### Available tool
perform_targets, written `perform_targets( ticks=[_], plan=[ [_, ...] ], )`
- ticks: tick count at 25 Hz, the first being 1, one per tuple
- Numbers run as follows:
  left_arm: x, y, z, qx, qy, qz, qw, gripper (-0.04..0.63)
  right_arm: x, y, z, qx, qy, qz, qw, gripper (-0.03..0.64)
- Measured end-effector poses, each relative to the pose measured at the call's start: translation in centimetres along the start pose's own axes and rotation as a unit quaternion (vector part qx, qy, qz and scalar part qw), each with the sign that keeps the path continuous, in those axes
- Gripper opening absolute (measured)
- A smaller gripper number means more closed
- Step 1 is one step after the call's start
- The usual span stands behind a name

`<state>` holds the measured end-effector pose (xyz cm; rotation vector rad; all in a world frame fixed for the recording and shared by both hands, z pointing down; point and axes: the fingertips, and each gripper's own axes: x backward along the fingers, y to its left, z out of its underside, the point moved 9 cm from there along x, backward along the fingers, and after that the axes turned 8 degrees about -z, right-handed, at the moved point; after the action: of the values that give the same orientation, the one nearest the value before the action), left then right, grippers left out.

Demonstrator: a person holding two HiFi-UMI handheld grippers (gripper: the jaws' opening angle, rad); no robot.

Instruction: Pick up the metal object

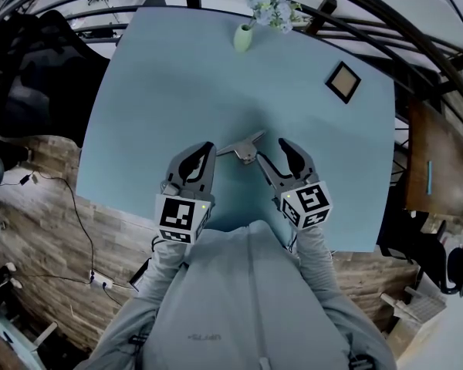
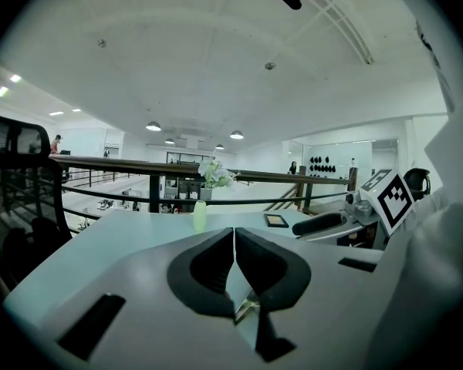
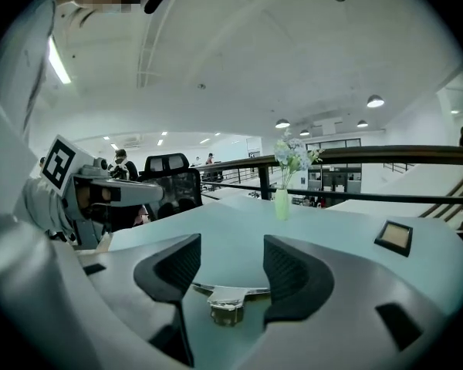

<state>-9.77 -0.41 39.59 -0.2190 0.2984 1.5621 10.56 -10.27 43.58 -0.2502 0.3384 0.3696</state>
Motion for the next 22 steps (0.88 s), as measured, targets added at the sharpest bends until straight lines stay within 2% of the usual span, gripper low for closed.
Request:
perform_targets(
  ticks=[13, 22],
  plan=[
    [-0.9, 0.1, 0.9, 0.009, 0.011, -0.006, 0.9999, 0.029, -5.3, 0.5, 4.6, -0.015, 0.085, -0.036, 0.996, 0.301],
    [-1.5, -0.1, 1.4, 0.013, 0.021, 0.002, 0.9997, 0.029, -7.7, 0.4, 7.4, -0.027, 0.127, -0.020, 0.991, 0.323]
  ],
)
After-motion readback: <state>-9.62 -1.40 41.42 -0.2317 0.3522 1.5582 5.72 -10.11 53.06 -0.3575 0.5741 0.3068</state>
